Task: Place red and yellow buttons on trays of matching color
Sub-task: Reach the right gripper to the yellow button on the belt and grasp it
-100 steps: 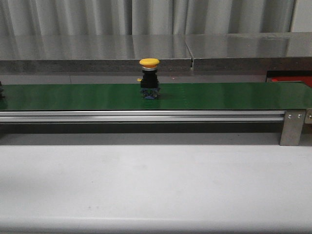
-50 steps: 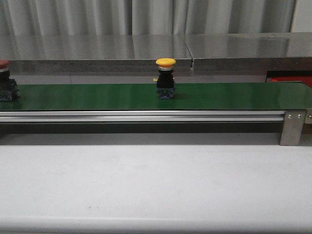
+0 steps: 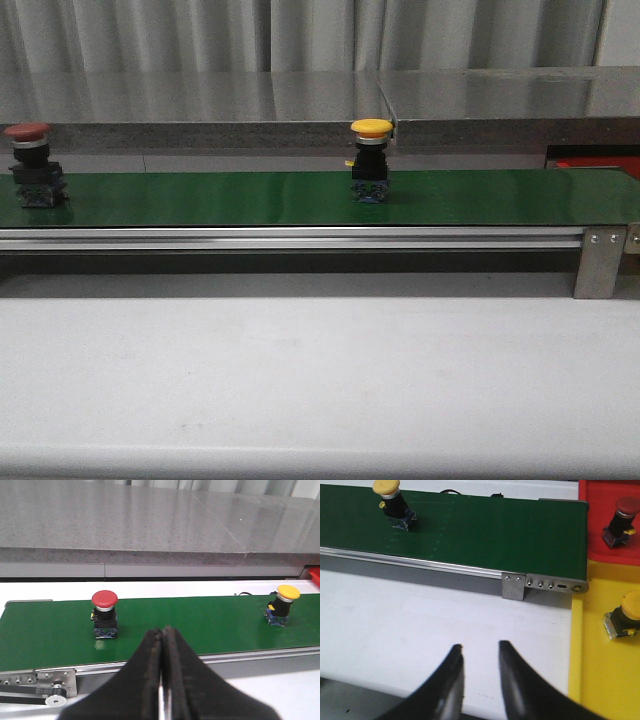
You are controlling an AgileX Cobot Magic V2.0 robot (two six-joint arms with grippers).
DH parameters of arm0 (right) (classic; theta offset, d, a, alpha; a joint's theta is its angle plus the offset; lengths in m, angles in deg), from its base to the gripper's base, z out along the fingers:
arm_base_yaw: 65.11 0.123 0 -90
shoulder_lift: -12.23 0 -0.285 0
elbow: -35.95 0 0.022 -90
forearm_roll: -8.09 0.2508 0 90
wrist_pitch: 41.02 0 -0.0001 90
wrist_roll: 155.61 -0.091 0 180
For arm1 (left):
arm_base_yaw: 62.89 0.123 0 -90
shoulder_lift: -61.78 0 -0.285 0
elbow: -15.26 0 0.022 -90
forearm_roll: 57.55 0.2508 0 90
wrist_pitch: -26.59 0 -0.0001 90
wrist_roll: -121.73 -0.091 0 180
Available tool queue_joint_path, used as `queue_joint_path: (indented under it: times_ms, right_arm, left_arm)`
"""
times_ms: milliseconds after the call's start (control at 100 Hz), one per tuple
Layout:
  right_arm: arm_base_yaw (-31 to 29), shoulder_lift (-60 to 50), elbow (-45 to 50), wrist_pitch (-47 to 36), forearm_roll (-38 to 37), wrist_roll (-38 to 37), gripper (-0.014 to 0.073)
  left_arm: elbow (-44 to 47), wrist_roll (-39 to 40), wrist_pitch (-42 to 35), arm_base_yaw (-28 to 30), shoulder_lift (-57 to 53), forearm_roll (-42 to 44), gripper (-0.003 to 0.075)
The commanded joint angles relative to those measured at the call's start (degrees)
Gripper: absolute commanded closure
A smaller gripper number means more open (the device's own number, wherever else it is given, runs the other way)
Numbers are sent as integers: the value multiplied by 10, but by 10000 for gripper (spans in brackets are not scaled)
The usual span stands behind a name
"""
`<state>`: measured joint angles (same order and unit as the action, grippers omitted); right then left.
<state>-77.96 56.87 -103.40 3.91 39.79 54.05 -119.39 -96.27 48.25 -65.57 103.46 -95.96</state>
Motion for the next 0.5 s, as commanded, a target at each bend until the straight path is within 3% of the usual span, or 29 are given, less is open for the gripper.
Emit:
queue_joint_path:
  times_ms: [0,50,100,230,490]
  right_arm:
    - [0,0,-15,-30,22,4,134]
    - [0,0,-15,-39,34,4,0]
    - [0,1,-15,-50,49,4,-78]
    - [0,19,-19,-87,75,5,-48]
    - [11,147,-84,-83,78,33,-48]
  left_arm:
    - [-16,1,-36,-5,0,-16,739]
    - [-16,1,-36,-5,0,-16,739]
    - [-16,1,-36,-5,0,-16,739]
    - [-16,1,-36,-5,0,-16,739]
    - [-16,1,-36,-5,0,-16,739]
